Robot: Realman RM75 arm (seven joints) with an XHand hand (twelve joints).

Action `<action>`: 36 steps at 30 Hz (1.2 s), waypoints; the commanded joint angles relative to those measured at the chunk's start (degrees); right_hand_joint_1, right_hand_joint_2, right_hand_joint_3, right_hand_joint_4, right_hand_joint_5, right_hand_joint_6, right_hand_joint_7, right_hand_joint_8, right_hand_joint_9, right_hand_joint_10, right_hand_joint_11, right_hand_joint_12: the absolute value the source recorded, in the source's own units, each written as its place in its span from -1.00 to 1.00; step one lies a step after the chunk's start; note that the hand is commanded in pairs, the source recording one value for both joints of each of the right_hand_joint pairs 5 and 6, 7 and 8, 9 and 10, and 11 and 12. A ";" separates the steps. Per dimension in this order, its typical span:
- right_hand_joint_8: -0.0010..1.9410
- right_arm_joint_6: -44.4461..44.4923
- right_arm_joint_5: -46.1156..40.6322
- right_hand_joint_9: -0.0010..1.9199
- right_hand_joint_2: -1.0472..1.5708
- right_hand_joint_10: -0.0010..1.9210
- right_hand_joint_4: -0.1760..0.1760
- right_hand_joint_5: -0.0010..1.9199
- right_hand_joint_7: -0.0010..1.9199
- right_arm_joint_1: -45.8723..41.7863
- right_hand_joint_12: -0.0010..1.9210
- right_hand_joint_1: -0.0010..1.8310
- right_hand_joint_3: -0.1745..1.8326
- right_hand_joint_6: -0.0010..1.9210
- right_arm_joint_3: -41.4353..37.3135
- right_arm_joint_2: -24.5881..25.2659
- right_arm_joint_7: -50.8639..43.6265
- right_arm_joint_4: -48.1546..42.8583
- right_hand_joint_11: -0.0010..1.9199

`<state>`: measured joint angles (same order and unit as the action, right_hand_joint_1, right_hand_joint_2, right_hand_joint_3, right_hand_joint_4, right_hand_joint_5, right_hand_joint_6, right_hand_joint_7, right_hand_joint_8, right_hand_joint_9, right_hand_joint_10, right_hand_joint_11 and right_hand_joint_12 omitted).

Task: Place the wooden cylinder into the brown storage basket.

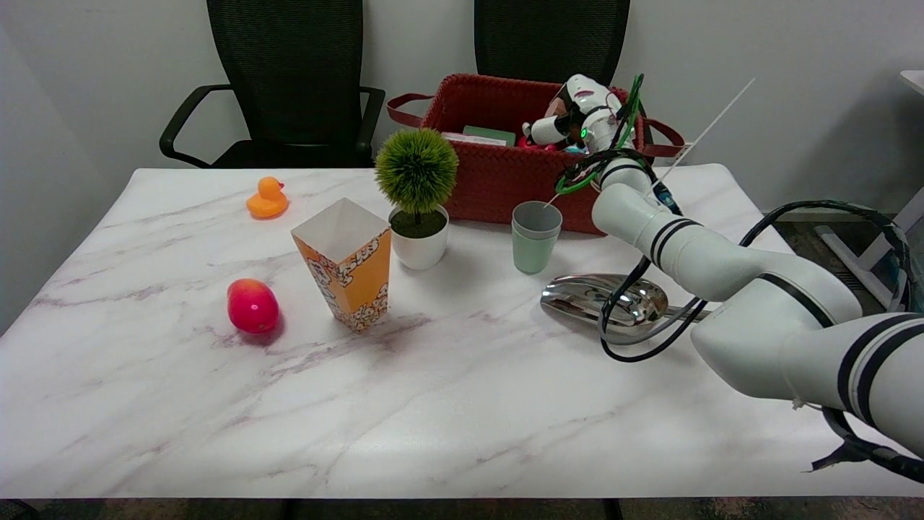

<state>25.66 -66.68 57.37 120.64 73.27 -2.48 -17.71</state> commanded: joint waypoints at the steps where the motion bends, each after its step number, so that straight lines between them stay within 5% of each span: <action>1: 0.93 -2.45 -0.18 0.78 0.58 0.78 0.00 1.00 0.95 -0.61 0.83 0.01 -0.12 1.00 0.03 0.19 -2.19 -0.86 0.83; 3: 0.84 -2.51 -0.26 0.70 0.55 0.70 0.00 0.89 0.86 -0.77 0.77 0.03 -0.13 0.88 0.01 0.13 -2.19 -1.44 0.77; 8: 0.33 -2.68 -0.26 0.31 0.11 0.31 0.00 -0.59 0.35 -0.79 0.57 0.14 0.07 -0.59 -0.37 0.11 -2.19 -2.16 0.57; 9: 0.24 -2.62 -0.26 0.24 0.07 0.24 0.00 -0.68 0.26 -0.79 0.53 0.15 0.04 -0.68 -0.46 0.11 -2.19 -2.25 0.53; 12: -0.10 -2.45 -0.26 -0.19 -0.08 -0.19 0.00 -0.80 -0.09 -0.71 0.29 0.13 -0.26 -0.80 -0.47 0.11 -2.19 -2.26 0.30; 20: -0.54 -1.69 -1.61 -0.49 -0.18 -0.49 0.00 -0.95 -0.53 -0.89 -0.24 0.08 -0.55 -0.95 -0.63 0.19 -2.19 -2.88 -0.24; 25: -0.60 1.33 -3.94 -0.56 -0.20 -0.56 0.00 -1.00 -0.60 -1.99 -0.41 0.03 -0.63 -1.00 -0.63 -0.62 -2.25 -6.46 -0.41; 36: -0.49 9.88 -4.57 -0.46 -0.13 -0.46 0.00 -0.93 -0.48 -7.43 -0.39 0.01 -0.65 -0.93 -6.71 -4.90 -2.27 -22.68 -0.39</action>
<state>26.50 -69.34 55.39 119.48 72.58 -4.61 -24.42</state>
